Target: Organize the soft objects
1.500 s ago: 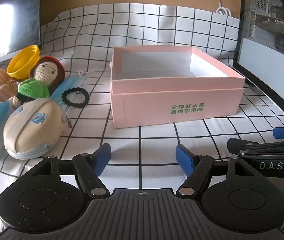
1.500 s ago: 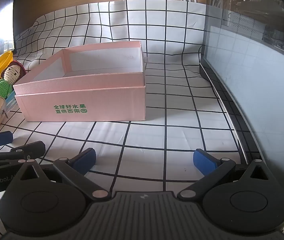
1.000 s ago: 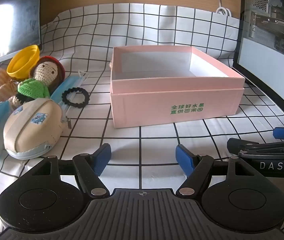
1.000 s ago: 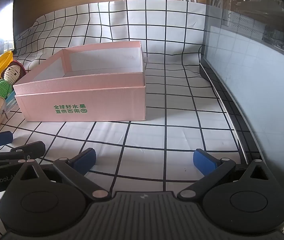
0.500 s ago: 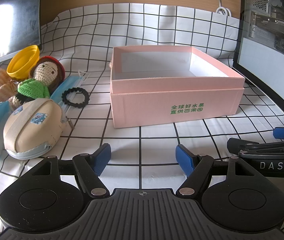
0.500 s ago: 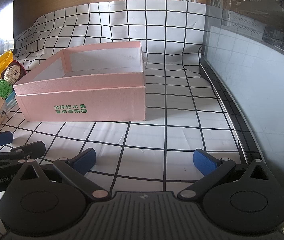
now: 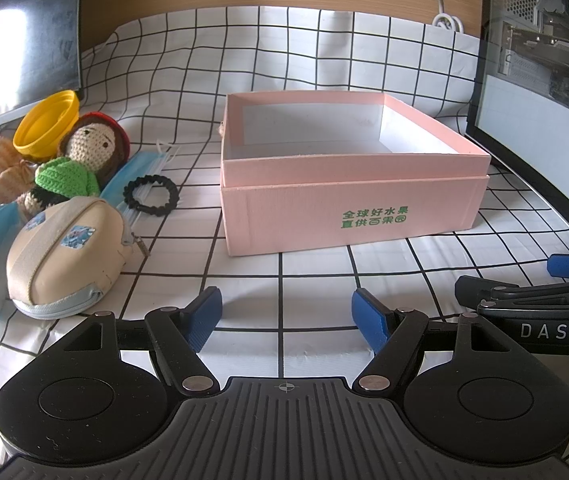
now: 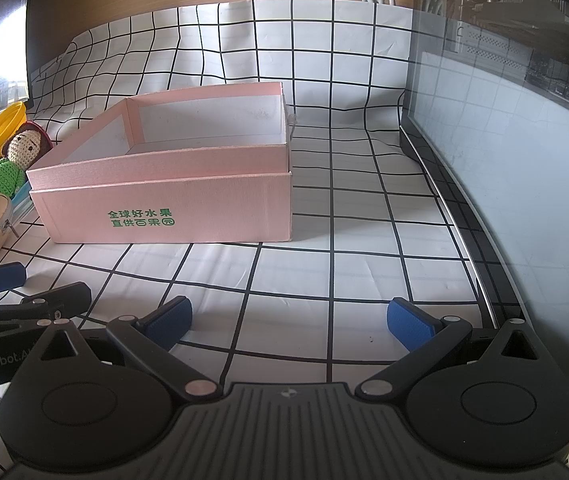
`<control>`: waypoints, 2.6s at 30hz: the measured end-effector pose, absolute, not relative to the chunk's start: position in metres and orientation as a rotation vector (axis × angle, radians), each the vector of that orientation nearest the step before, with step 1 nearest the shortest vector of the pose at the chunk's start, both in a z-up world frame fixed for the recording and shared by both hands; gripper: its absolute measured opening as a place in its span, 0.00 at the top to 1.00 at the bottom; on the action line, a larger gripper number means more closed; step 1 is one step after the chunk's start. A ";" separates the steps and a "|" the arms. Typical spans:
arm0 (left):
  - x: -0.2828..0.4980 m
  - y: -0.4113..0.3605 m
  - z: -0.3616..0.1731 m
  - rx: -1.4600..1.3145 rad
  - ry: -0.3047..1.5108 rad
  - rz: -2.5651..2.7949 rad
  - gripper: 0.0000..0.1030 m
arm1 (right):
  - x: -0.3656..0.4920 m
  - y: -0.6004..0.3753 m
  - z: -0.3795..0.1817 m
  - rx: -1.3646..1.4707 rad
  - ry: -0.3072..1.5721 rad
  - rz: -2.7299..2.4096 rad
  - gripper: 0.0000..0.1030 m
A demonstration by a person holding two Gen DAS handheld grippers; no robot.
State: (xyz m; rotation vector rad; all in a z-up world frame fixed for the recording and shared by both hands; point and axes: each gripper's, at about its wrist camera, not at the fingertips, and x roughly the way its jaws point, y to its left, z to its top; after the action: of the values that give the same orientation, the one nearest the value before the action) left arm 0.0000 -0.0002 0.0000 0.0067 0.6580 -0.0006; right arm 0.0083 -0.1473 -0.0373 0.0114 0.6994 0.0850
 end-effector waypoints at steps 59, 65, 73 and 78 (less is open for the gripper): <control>-0.003 0.020 0.013 -0.052 0.693 -0.039 0.30 | 0.009 -0.149 -0.033 0.005 0.823 0.093 0.00; -0.028 0.106 0.069 -0.028 0.612 0.031 0.30 | 0.007 -0.150 -0.031 0.004 0.840 0.100 0.00; 0.008 0.229 0.060 -0.110 0.778 0.181 0.31 | -0.033 -0.084 0.020 -0.067 0.714 0.236 0.00; 0.030 0.239 0.036 -0.141 0.863 0.141 0.30 | -0.016 -0.020 0.041 -0.171 0.705 0.342 0.00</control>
State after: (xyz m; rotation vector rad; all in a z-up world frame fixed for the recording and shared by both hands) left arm 0.0298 0.2389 0.0357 -0.1409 0.8631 0.1414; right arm -0.0157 -0.0198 0.0412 -0.1710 0.7046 0.3425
